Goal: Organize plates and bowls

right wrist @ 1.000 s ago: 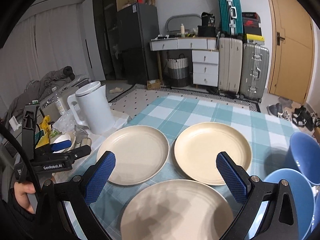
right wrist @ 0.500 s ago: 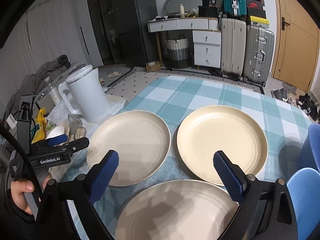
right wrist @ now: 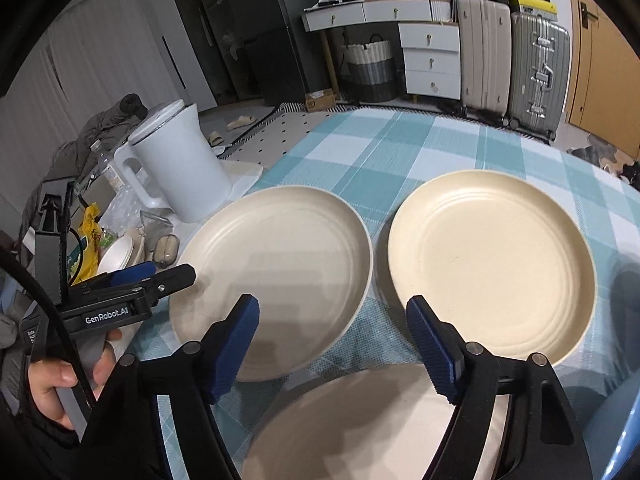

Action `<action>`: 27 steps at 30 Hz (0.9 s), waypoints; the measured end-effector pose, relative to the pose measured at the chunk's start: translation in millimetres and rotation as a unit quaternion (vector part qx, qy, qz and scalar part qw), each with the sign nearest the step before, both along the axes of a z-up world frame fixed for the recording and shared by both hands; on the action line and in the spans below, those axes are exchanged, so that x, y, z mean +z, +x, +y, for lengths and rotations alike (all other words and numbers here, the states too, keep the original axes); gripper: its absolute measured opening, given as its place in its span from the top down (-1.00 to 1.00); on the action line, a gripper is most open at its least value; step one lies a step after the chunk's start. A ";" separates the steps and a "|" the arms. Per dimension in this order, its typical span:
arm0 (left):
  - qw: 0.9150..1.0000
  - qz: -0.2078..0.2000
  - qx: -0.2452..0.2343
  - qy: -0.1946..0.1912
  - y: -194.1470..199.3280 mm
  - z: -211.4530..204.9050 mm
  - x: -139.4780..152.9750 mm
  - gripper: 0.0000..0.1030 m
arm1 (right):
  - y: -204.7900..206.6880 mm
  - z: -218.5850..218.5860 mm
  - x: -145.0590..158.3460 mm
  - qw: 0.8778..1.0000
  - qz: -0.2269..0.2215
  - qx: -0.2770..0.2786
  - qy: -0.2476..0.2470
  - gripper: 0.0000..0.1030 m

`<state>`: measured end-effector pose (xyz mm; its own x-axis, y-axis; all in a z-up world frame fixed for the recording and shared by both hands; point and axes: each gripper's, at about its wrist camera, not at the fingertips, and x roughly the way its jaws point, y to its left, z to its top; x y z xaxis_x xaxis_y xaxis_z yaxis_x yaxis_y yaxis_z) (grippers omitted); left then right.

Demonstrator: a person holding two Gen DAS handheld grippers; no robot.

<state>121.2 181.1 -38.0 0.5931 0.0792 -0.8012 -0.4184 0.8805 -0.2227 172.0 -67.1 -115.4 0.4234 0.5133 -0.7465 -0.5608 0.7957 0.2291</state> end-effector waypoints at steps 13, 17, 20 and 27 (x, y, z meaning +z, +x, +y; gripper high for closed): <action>1.000 0.014 -0.001 -0.008 10.0 3.1 -15.7 -0.27 | 20.4 15.6 -27.2 0.999 0.039 -0.007 -0.008 -0.09; 1.000 0.015 -0.002 -0.007 11.8 2.8 -15.3 -0.11 | 22.7 19.1 -30.4 0.999 0.036 -0.011 -0.013 0.15; 1.000 0.016 0.001 -0.002 12.2 3.2 -15.2 0.06 | 24.5 19.2 -30.6 0.999 0.034 -0.015 -0.014 0.20; 1.000 0.018 -0.005 0.000 13.5 2.5 -15.8 0.56 | 24.7 20.7 -30.9 0.999 0.024 -0.023 -0.031 0.39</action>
